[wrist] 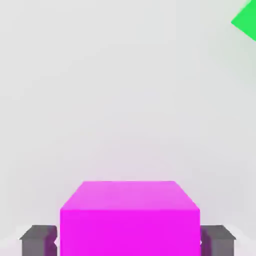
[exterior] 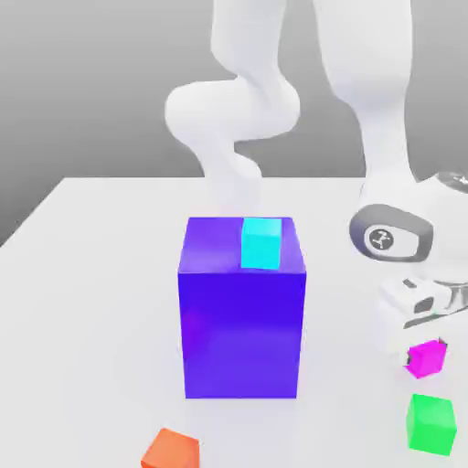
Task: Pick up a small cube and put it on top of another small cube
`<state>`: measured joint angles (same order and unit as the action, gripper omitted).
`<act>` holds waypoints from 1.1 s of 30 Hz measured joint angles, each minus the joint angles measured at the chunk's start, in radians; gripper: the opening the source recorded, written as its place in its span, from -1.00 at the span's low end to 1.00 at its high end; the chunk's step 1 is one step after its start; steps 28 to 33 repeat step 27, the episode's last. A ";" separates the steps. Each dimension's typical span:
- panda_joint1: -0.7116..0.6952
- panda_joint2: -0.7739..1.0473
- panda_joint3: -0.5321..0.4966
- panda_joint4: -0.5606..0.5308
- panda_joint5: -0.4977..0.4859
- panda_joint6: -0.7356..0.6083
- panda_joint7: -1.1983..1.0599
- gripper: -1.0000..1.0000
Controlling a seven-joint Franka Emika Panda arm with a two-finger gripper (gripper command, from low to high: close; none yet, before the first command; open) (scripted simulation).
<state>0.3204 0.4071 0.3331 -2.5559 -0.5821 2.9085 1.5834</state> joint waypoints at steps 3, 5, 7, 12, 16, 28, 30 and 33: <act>-0.001 0.000 0.001 0.000 -0.001 0.000 0.001 -1.00; -0.041 -0.037 0.051 -0.011 0.047 -0.025 -0.036 -1.00; -0.087 -0.084 0.110 -0.026 0.109 -0.055 -0.083 -1.00; -0.178 -0.192 0.218 -0.041 0.265 -0.141 -0.206 -1.00; -0.247 -0.182 0.196 0.087 0.319 -0.260 -0.280 -1.00; -0.242 -0.013 0.083 0.231 0.239 -0.243 -0.257 1.00; -0.242 -0.013 0.083 0.231 0.239 -0.243 -0.257 1.00; -0.242 -0.013 0.083 0.231 0.239 -0.243 -0.257 1.00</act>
